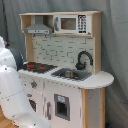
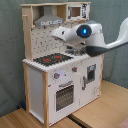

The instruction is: Play with the kitchen

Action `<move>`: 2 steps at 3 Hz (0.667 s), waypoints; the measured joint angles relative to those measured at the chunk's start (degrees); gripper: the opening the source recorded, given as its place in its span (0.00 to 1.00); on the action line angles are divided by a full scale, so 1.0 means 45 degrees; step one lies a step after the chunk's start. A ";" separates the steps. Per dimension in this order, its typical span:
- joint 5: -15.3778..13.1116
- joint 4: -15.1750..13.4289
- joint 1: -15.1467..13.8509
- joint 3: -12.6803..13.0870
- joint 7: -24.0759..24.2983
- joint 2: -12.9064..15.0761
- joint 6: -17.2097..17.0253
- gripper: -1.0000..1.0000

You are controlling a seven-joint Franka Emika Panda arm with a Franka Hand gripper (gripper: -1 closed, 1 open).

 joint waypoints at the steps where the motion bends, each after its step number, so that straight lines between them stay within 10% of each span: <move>1: -0.0858 0.0356 0.0024 -0.0004 -0.0382 -0.0856 0.0514 1.00; 2: -0.1714 0.0470 0.0050 -0.0003 -0.0643 -0.1617 0.1115 1.00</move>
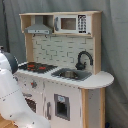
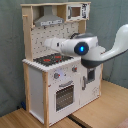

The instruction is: Play with the kitchen

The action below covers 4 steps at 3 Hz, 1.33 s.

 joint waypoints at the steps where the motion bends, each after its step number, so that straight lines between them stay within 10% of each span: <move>1: -0.1094 0.0000 0.0127 0.0002 -0.0145 -0.0826 0.0650 1.00; 4: -0.2725 -0.0080 0.1180 -0.0025 0.1285 -0.2864 0.2139 1.00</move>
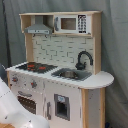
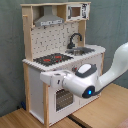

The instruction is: Play with the kitchen

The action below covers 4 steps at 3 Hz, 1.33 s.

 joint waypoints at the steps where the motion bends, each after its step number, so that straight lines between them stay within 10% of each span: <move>1: -0.0008 -0.0066 -0.0014 -0.0096 0.1185 -0.0375 0.0611 1.00; 4: -0.0580 -0.0888 -0.0091 -0.0374 0.5638 -0.0809 0.1920 1.00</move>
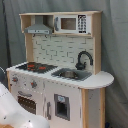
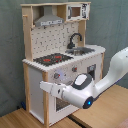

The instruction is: Play with the kitchen

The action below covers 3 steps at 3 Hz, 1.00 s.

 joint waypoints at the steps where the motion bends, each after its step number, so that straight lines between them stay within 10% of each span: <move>1: -0.0389 -0.0425 0.0001 -0.0010 0.1614 0.0046 0.0214 1.00; 3: -0.1101 -0.1286 -0.0007 -0.0105 0.4674 0.0153 0.0676 1.00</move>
